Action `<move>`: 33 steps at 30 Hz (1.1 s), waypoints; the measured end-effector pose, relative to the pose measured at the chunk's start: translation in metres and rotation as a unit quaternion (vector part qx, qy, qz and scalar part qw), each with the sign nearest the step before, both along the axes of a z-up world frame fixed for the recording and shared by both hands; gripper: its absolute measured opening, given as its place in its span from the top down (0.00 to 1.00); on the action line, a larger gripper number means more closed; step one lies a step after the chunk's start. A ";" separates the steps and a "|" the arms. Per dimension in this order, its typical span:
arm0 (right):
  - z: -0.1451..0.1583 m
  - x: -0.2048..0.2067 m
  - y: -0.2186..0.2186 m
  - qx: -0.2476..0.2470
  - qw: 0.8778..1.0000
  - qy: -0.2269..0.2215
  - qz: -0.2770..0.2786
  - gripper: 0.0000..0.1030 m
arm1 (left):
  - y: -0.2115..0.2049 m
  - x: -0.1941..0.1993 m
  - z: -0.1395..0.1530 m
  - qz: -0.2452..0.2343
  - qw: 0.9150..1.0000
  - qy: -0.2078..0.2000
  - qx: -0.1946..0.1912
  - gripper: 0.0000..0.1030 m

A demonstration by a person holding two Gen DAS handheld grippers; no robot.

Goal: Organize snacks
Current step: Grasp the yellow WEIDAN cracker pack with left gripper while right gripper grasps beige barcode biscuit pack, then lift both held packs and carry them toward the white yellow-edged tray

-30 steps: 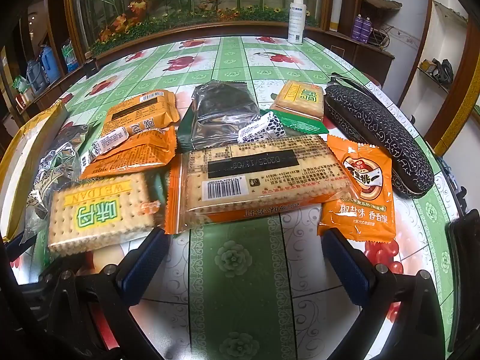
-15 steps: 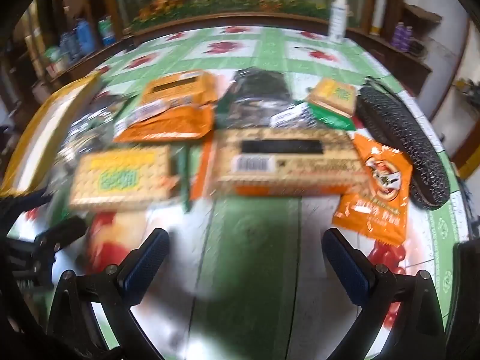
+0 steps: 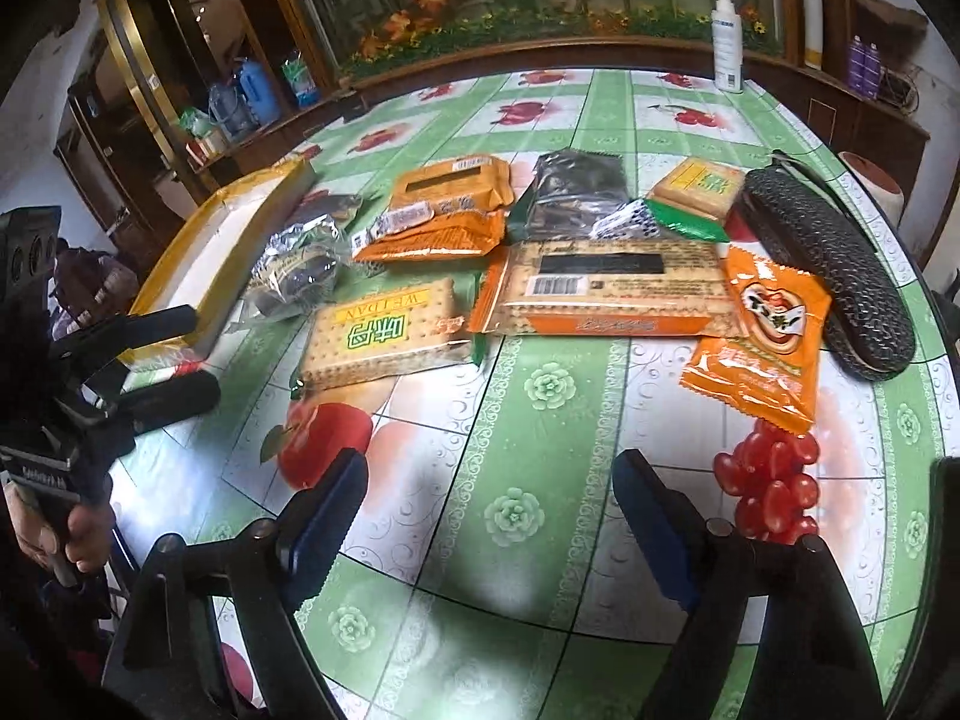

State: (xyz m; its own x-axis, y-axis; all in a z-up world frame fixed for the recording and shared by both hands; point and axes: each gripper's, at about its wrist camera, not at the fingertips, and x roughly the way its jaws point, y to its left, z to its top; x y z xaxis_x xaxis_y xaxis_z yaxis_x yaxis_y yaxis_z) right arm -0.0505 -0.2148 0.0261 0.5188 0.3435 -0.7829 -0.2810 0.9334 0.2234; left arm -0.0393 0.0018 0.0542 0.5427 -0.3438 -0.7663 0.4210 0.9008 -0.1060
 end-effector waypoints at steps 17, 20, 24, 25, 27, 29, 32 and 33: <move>0.029 0.002 -0.044 0.046 0.999 -0.022 -0.001 0.27 | -0.072 0.049 -0.041 -0.072 0.991 0.028 0.109 0.29; 0.034 0.023 -0.043 0.033 0.999 -0.021 0.001 0.28 | -0.066 0.047 -0.042 -0.069 0.993 0.041 0.086 0.39; 0.037 0.068 -0.042 0.011 1.000 -0.015 0.008 0.28 | -0.062 0.033 -0.039 -0.064 0.994 0.045 0.071 0.46; 0.036 0.083 -0.043 0.009 1.000 -0.013 0.011 0.29 | -0.060 0.027 -0.039 -0.062 0.995 0.047 0.064 0.46; 0.029 0.107 -0.040 -0.004 1.000 0.002 0.018 0.29 | -0.058 0.019 -0.038 -0.058 0.996 0.051 0.055 0.46; 0.023 0.123 -0.042 0.001 1.000 0.009 0.016 0.28 | -0.056 0.016 -0.037 -0.054 0.996 0.052 0.052 0.46; 0.007 0.138 -0.042 0.012 0.999 0.038 0.021 0.27 | -0.054 0.016 -0.035 -0.052 0.996 0.057 0.047 0.46; 0.007 0.134 -0.040 0.010 0.999 0.034 0.027 0.27 | -0.054 0.016 -0.034 -0.051 0.996 0.058 0.046 0.46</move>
